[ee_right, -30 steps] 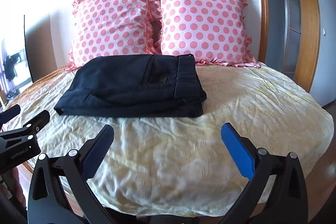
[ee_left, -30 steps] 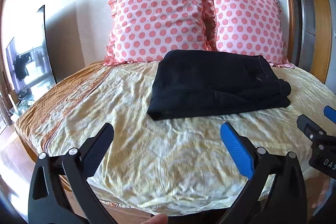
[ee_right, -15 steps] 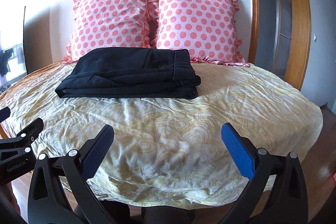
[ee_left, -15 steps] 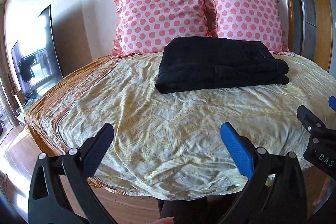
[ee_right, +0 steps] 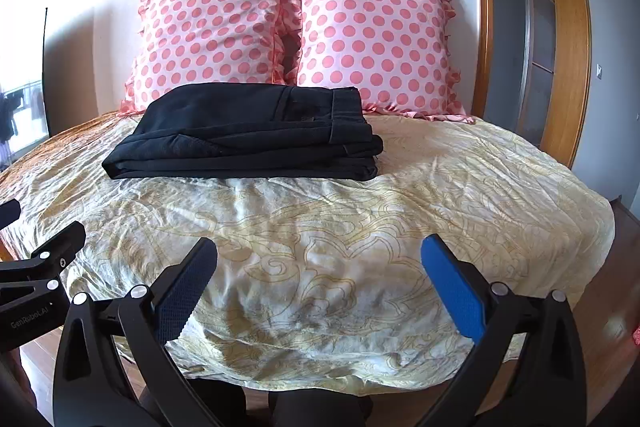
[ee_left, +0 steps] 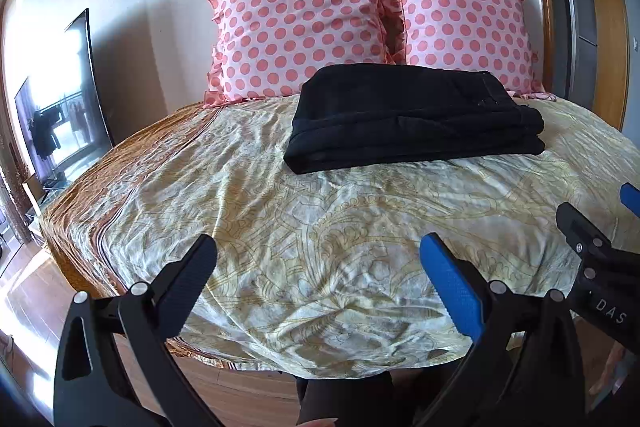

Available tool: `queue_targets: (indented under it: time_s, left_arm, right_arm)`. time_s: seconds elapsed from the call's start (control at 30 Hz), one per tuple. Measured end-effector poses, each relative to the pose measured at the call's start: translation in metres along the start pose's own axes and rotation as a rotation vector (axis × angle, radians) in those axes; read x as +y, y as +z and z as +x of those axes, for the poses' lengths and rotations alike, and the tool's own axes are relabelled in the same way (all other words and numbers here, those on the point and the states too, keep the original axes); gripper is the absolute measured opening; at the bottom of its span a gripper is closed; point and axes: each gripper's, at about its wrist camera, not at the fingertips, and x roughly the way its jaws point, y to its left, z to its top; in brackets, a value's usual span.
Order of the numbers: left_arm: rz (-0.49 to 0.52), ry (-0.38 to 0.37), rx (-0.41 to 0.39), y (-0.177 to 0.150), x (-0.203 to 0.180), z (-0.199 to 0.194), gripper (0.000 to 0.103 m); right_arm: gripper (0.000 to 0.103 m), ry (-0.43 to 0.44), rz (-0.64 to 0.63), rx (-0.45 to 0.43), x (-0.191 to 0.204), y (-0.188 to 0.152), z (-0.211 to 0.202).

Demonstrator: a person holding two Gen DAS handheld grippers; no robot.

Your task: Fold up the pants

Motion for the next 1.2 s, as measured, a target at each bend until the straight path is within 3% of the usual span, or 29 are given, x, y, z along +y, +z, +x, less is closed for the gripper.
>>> queue_targets:
  time_s: [1.2]
  left_arm:
    - [0.007, -0.048, 0.021, 0.0009, -0.0076, 0.0030, 0.101]
  right_arm:
    - [0.102, 0.003, -0.010, 0.013, 0.0019, -0.0010, 0.0069]
